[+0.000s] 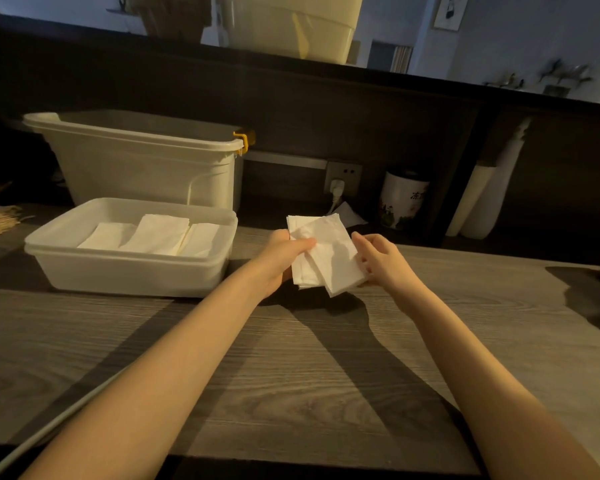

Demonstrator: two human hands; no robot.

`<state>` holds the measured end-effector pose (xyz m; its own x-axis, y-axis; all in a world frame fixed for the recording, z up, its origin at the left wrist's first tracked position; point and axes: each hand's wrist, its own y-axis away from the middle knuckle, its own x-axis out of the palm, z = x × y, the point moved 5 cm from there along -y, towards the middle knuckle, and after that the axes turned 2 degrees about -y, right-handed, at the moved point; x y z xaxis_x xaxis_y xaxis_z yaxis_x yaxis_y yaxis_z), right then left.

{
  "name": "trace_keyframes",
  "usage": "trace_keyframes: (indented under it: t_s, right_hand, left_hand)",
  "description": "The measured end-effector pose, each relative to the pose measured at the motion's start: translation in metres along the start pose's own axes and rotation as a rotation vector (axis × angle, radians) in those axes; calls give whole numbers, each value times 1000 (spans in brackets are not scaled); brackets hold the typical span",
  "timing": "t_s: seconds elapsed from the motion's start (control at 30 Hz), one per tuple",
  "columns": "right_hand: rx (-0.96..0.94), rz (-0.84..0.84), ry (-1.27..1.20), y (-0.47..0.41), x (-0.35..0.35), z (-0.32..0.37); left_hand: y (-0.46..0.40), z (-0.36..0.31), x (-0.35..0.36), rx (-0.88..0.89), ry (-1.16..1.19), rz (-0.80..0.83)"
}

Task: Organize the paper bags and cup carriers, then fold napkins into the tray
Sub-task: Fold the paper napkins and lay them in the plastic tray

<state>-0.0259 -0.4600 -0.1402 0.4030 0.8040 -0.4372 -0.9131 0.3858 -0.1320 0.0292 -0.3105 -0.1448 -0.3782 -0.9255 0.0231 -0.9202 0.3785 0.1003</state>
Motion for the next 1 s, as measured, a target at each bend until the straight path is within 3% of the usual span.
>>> trace_keyframes:
  t_s: [0.23,0.43,0.6,0.77,1.0]
  right_hand:
    - [2,28,56,4,1,5]
    - [30,15,85,3,0,5]
    - [-87,-45,-59,2,-7,9]
    - [-11,-47,-402,2,-10,8]
    - [-69,26,-309,7,5,9]
  left_hand:
    - [-3,3,-1,-17,-33,-57]
    - [-1,5,7,-27,-97,45]
    - [7,8,15,-156,162,142]
    - [9,12,16,-210,301,71]
    - [12,8,24,-177,375,173]
